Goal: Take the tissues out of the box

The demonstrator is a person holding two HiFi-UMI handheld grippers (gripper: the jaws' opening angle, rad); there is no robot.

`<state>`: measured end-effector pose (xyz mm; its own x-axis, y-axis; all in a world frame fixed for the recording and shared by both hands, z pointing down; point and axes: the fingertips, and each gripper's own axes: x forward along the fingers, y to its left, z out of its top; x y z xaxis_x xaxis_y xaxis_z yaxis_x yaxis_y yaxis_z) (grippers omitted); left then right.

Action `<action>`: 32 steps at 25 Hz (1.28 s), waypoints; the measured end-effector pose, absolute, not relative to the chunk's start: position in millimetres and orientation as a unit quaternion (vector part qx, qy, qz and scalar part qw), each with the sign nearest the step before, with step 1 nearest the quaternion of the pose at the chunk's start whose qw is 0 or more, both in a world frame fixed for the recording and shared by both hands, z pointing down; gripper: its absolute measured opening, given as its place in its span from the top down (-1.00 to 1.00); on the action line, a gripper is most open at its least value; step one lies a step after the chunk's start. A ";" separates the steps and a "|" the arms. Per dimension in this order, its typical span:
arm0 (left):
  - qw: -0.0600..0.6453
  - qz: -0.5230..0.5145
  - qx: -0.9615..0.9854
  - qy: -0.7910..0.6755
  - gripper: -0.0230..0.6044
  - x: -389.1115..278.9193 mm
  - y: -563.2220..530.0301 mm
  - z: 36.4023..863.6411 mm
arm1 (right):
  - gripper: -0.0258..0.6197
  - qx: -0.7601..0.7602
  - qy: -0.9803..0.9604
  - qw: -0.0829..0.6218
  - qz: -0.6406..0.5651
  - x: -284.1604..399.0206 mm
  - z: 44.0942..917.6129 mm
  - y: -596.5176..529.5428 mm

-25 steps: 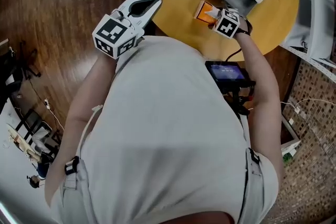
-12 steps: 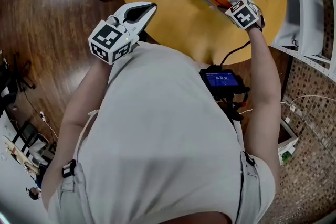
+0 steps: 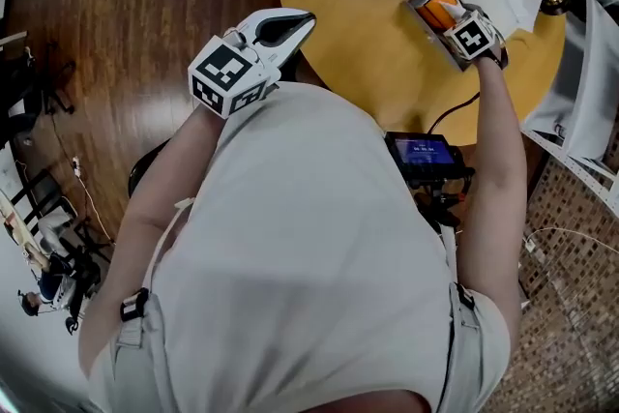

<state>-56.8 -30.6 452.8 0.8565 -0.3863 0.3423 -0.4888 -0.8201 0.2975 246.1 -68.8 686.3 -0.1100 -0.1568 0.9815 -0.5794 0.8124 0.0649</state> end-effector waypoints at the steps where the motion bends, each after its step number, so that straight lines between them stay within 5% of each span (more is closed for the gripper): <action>1: 0.192 0.135 0.944 -0.232 0.93 -58.4 -33.0 456.0 | -0.35 0.260 -0.722 0.618 0.171 247.6 686.8 -72.7; 8: 0.191 0.130 0.954 -0.189 0.93 -39.1 -44.3 458.7 | -0.34 0.342 -0.738 0.563 0.148 243.0 609.4 -67.9; 12: 0.176 0.129 0.964 -0.149 0.93 -12.2 -51.9 451.5 | 0.14 0.448 -0.752 0.468 0.120 244.5 540.6 -57.0; 21: 0.190 0.121 0.970 -0.095 0.93 32.2 -61.6 454.6 | 0.78 0.495 -0.827 0.186 0.190 205.9 463.7 5.2; 22: 0.191 0.122 0.970 -0.090 0.93 36.4 -59.7 456.2 | 0.92 0.485 -0.837 0.177 0.183 201.0 460.5 12.1; 32: 0.192 0.134 0.970 -0.065 0.93 66.6 -57.0 466.0 | 0.92 0.436 -0.871 0.172 0.145 180.0 439.4 29.7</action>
<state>66.6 -57.0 466.0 0.9556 -0.0753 0.2848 -0.1783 -0.9174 0.3558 180.0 29.7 439.4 -0.5597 -0.7104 0.4267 -0.8102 0.5772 -0.1018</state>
